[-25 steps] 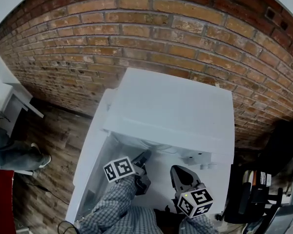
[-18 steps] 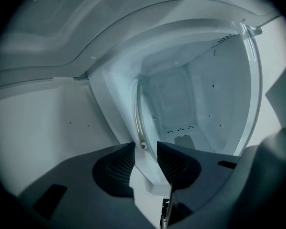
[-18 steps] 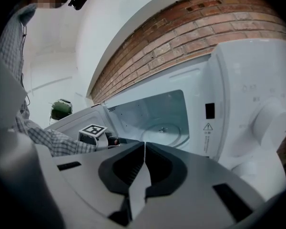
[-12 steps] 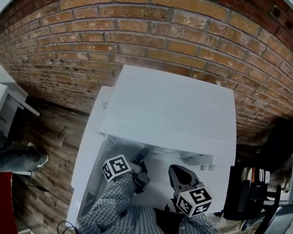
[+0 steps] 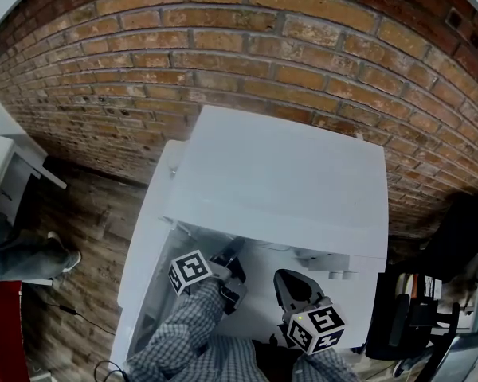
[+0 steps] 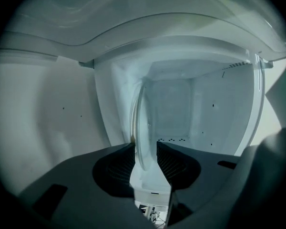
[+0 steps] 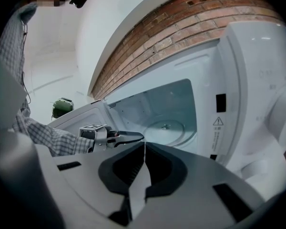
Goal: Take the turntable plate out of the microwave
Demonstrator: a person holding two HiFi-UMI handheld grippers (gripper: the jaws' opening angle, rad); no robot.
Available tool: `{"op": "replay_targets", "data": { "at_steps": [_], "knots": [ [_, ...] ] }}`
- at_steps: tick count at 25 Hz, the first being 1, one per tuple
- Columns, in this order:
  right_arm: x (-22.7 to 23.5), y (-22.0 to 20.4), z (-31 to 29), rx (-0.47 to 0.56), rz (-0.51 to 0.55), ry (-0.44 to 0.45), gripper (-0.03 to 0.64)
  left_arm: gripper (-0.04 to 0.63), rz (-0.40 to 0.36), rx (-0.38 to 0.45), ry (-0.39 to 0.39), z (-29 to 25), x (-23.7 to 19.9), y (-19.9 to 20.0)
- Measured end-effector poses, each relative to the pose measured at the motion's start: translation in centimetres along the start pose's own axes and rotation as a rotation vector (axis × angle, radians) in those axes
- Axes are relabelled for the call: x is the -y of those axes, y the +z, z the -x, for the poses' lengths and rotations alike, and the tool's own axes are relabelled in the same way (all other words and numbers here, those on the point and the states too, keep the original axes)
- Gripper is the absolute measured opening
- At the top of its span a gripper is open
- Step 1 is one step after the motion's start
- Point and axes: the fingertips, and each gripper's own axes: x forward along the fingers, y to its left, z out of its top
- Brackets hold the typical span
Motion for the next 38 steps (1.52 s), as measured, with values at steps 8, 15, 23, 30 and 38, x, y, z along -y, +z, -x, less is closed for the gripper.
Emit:
{"op": "replay_targets", "data": {
  "at_steps": [8, 15, 23, 30, 38],
  "knots": [
    [0.1, 0.0, -0.3, -0.007, 0.0, 0.012, 0.02, 0.121, 0.035, 0.016, -0.006, -0.3, 0.0, 0.1],
    [-0.1, -0.5, -0.7, -0.023, 0.003, 0.02, 0.02, 0.032, 0.051, 0.023, 0.044, -0.1, -1.4, 0.1],
    [0.1, -2.6, -2.5, -0.085, -0.146, 0.068, 0.02, 0.031, 0.046, 0.02, 0.017, -0.3, -0.5, 0.1],
    [0.8, -2.3, -6.2, 0.121, -0.985, 0.244, 0.03, 0.031, 0.049, 0.02, 0.005, -0.1, -0.1, 0.1],
    [3.7, -1.5, -8.4, 0.288, -1.191, 0.262, 0.13, 0.031, 0.068, 0.041, -0.063, 0.1, 1.5, 0.6]
  ]
}}
